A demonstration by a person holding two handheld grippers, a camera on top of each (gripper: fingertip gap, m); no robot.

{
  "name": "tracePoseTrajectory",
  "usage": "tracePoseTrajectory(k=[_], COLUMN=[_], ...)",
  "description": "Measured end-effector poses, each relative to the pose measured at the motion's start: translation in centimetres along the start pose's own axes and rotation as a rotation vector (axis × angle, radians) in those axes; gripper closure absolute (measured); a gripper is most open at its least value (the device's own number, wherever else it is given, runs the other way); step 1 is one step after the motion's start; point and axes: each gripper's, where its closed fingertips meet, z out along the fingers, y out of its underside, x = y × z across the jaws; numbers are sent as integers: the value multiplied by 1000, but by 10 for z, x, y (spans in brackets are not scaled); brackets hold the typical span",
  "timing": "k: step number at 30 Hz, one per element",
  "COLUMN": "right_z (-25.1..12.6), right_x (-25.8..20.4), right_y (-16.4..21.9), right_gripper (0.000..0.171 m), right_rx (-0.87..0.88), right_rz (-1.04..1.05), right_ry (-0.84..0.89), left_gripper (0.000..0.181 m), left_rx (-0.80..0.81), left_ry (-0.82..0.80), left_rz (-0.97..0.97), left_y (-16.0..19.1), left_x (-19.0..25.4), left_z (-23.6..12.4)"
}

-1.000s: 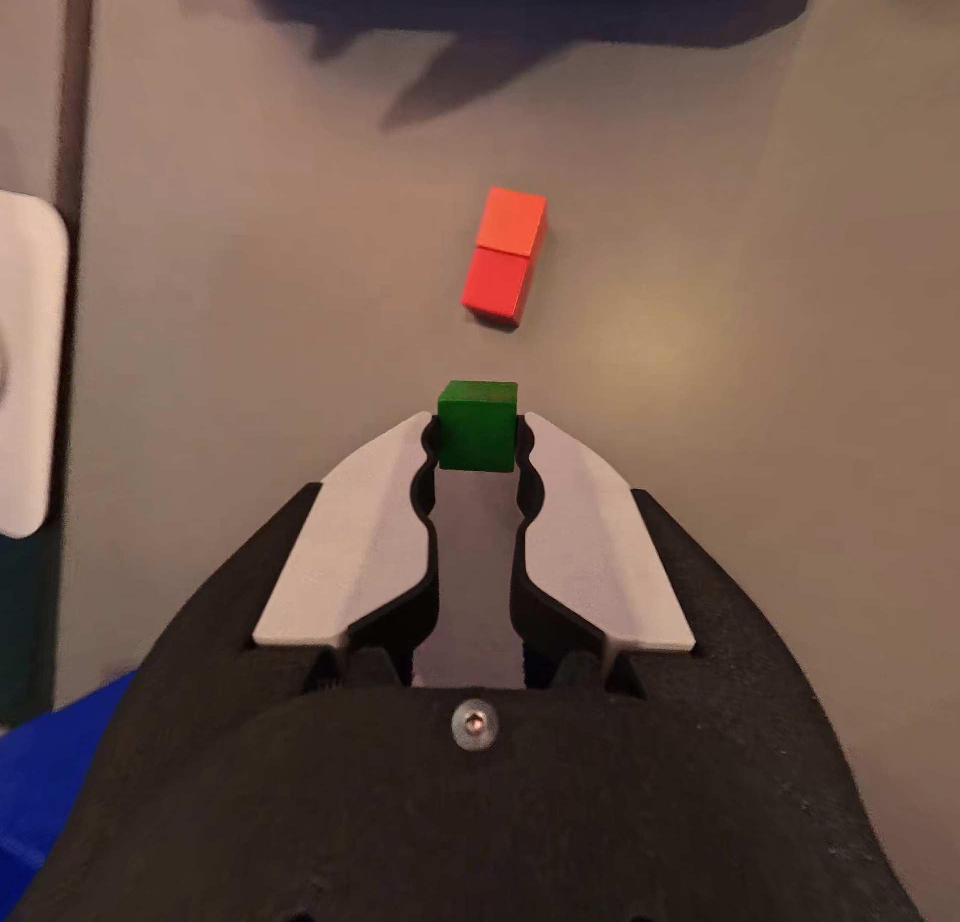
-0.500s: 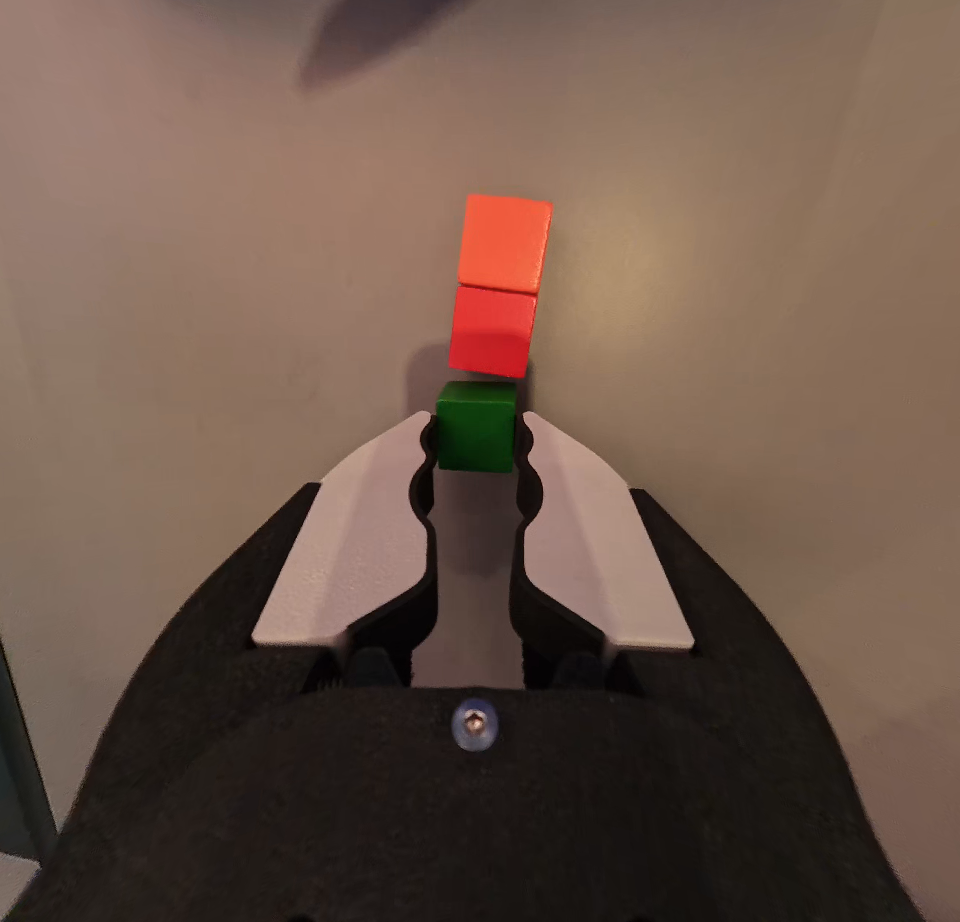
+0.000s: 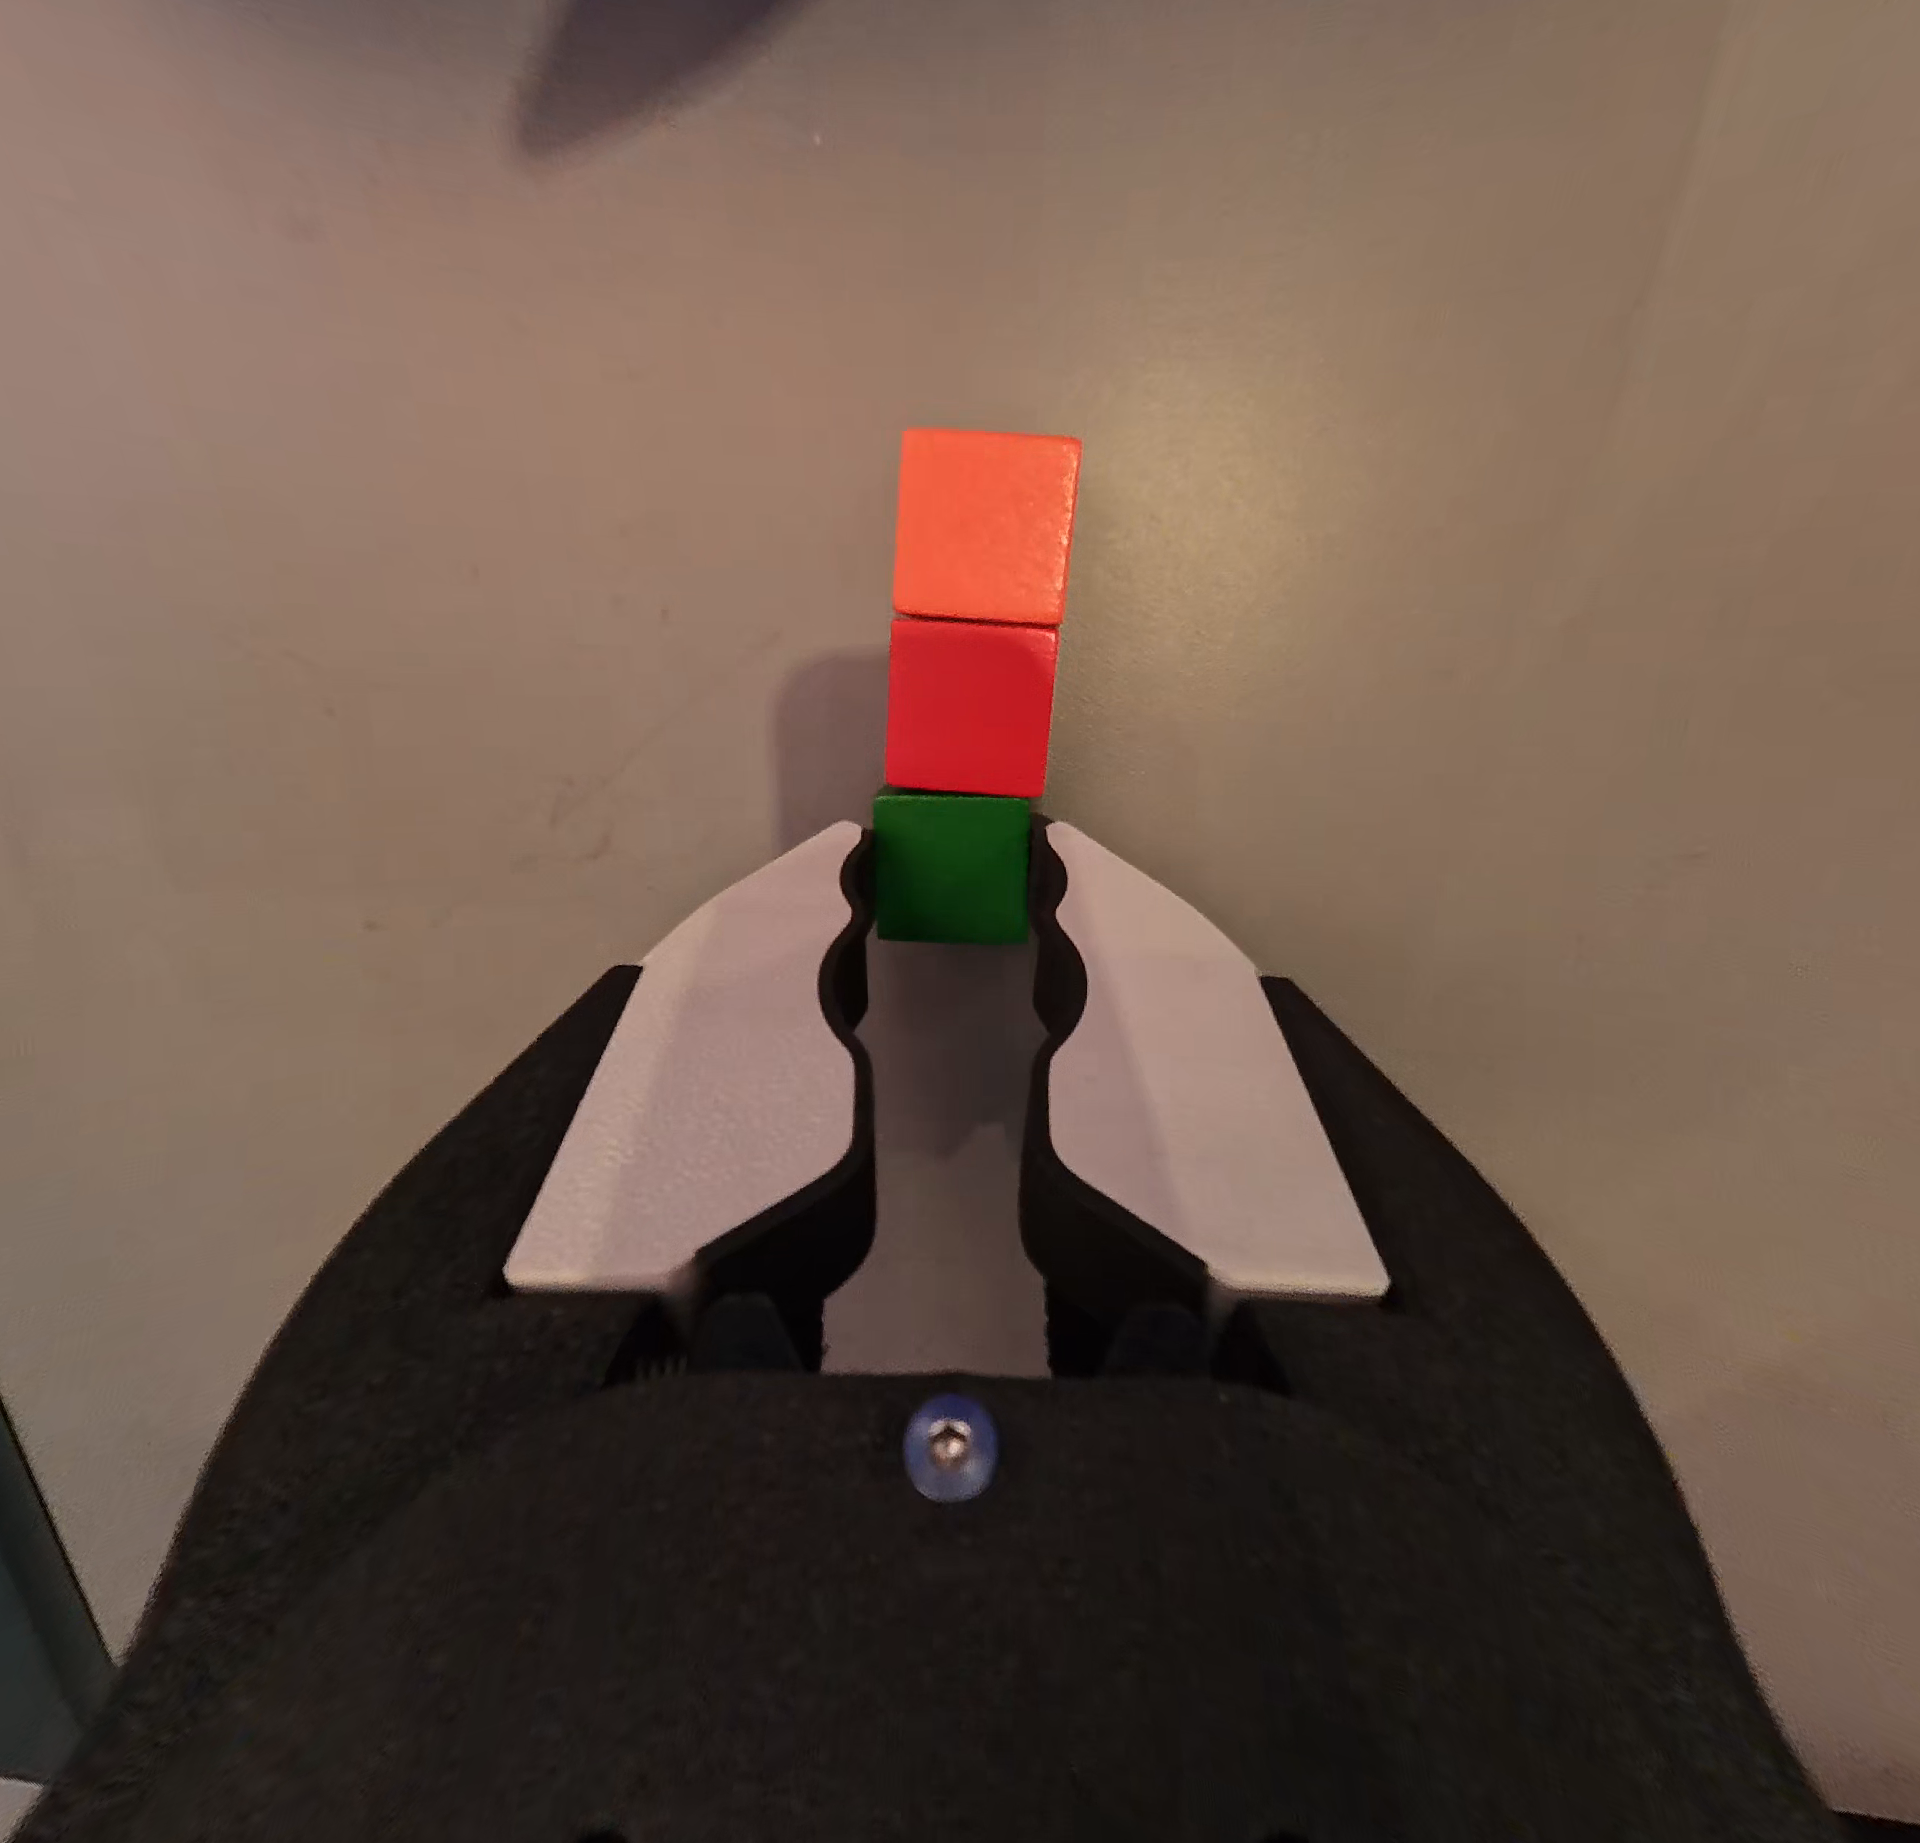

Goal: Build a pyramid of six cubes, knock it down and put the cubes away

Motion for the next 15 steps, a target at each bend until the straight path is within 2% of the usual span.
tracePoseTrajectory(k=[13, 15], right_z=[4, 5], right_x=[1, 2], right_y=[9, 10], right_gripper=[124, 123], right_rx=[-31, -37], right_rz=[10, 8], right_ry=[-6, -4], left_gripper=[153, 143], left_rx=[-20, -34], left_ry=[12, 5], left_rz=[30, 15], left_y=[1, 2], left_x=[1, 0], left_z=[3, 5])
